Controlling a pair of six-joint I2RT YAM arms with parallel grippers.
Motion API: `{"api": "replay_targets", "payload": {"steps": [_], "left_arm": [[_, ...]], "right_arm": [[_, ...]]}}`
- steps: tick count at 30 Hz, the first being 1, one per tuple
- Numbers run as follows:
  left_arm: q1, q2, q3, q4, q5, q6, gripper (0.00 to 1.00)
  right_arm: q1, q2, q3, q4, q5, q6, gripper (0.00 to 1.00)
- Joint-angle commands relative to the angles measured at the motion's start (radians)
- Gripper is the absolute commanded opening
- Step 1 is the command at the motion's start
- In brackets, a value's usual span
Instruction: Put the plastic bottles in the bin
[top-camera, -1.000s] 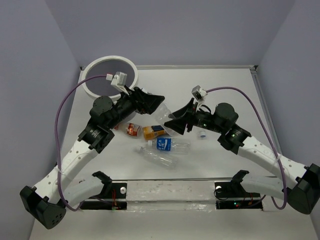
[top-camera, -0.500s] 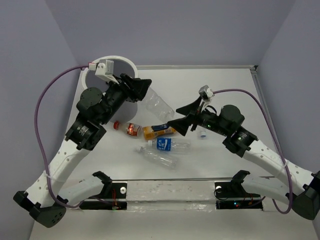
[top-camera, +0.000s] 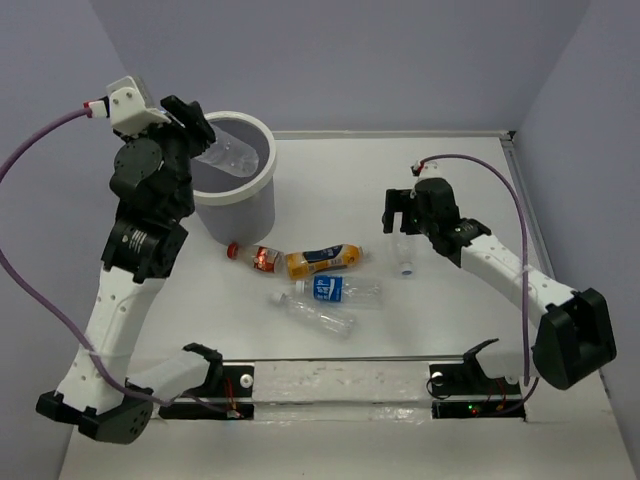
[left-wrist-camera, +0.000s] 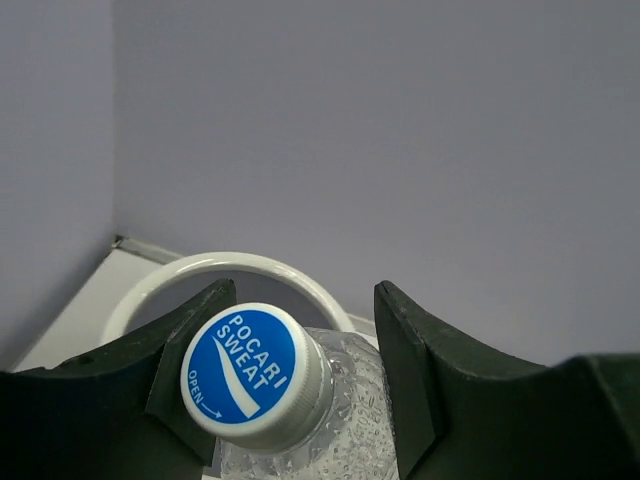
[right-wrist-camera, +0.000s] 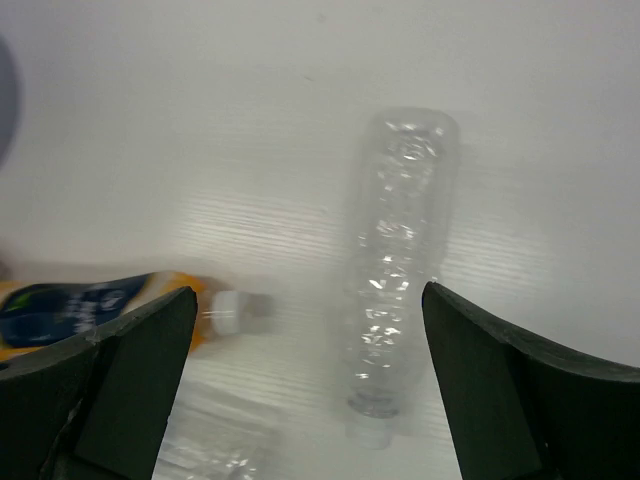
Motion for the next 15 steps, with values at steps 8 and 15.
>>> {"api": "replay_targets", "payload": {"steps": [8, 15], "left_arm": [[0.268, 0.191, -0.024, 0.135, -0.047, 0.033, 0.33], [0.27, 0.174, -0.216, 0.316, -0.05, 0.069, 0.41]], "right_arm": [[-0.111, 0.299, 0.176, -0.087, 0.065, -0.086, 0.99], [-0.143, 0.472, 0.275, -0.095, 0.063, -0.093, 0.98]]}}
